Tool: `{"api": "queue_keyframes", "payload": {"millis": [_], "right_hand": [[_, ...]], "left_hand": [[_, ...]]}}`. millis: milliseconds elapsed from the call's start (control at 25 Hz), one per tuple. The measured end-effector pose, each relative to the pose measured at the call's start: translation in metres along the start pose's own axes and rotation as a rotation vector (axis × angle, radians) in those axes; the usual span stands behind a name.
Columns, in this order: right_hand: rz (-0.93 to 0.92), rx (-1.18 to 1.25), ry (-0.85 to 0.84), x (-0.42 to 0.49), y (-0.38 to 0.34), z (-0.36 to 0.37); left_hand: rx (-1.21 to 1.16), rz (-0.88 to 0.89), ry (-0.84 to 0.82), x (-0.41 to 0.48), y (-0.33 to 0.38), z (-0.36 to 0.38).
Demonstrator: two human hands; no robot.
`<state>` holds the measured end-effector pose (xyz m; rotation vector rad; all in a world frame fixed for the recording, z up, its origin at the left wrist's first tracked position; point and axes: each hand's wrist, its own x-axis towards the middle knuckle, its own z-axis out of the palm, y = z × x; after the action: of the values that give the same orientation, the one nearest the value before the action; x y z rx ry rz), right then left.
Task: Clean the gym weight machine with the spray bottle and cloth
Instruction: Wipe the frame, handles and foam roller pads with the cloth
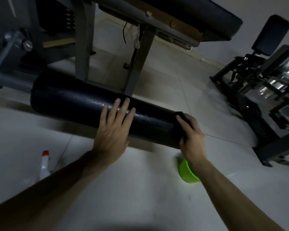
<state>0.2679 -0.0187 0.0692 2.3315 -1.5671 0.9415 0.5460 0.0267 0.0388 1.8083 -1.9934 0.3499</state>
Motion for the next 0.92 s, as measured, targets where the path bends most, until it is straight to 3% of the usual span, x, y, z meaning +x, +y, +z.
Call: {"api": "queue_keyframes", "payload": {"millis": [160, 320, 480, 640, 800, 920], "right_hand": [[0.283, 0.042, 0.125, -0.033, 0.029, -0.011], [0.379, 0.057, 0.186, -0.022, -0.001, 0.008], [0.221, -0.016, 0.156, -0.008, -0.025, 0.008], [-0.048, 0.041, -0.036, 0.013, -0.085, 0.033], [-0.066, 0.100, -0.070, 0.005, -0.046, 0.022], [0.054, 0.052, 0.005, -0.019, -0.004, -0.005]], "left_hand": [[-0.024, 0.001, 0.002, 0.015, -0.001, -0.002], [-0.042, 0.019, -0.048, 0.032, -0.008, -0.010], [-0.054, 0.010, -0.071, 0.037, -0.006, -0.011], [-0.062, -0.007, -0.023, 0.032, -0.006, -0.012], [-0.109, -0.051, 0.069, 0.019, -0.013, -0.008], [-0.135, -0.040, 0.062, 0.018, -0.016, -0.008]]}}
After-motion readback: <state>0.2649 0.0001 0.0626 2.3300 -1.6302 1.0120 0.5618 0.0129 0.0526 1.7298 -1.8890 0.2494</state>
